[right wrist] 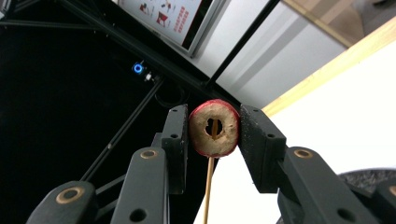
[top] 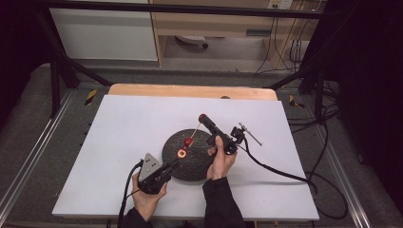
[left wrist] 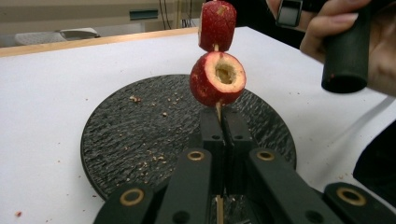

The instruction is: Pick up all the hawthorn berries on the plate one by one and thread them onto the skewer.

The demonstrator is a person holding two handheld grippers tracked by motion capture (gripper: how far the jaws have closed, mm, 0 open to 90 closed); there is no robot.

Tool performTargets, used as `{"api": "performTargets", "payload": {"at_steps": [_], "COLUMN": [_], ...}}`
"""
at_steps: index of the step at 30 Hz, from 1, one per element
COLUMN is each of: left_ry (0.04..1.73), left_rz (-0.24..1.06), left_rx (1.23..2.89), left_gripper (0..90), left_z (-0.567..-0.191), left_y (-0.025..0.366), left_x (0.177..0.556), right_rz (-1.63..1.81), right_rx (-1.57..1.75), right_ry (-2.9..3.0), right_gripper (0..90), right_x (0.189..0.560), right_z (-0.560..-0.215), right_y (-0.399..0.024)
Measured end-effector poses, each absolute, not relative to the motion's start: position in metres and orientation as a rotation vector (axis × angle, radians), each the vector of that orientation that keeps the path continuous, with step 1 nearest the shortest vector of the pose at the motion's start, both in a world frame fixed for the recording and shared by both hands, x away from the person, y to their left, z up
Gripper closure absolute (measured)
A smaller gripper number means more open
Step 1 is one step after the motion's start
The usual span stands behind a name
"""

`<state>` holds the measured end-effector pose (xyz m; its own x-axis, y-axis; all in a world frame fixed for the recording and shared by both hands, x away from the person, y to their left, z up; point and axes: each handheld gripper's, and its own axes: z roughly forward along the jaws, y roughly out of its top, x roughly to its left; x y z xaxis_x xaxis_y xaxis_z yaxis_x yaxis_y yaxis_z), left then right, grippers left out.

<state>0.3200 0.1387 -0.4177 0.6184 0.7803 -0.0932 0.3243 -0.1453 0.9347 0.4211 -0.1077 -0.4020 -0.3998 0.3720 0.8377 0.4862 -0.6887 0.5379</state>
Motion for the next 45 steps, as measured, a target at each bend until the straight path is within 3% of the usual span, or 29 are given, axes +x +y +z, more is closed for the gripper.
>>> {"api": "performTargets", "payload": {"at_steps": [23, 29, 39, 45], "left_ry": [0.932, 0.934, 0.953, 0.948], "left_rz": [0.453, 0.445, 0.418, 0.391], "left_rx": [1.737, 1.745, 1.779, 1.809], "left_gripper": [88.7, 88.7, 88.6, 88.6], "left_z": [-0.417, -0.416, -0.419, -0.416], "left_y": [0.136, 0.145, 0.163, 0.172], "left_x": [0.335, 0.335, 0.335, 0.337], "right_rz": [-2.197, -2.154, -1.903, -1.743], "right_rx": [-1.638, -1.623, -1.483, -1.435], "right_ry": [-1.431, -1.634, -2.169, -2.366], "right_gripper": [62.1, 47.4, 13.9, 4.5], "right_x": [0.409, 0.406, 0.405, 0.403], "right_z": [-0.416, -0.408, -0.411, -0.423], "right_y": [-0.100, -0.109, -0.127, -0.140]}}
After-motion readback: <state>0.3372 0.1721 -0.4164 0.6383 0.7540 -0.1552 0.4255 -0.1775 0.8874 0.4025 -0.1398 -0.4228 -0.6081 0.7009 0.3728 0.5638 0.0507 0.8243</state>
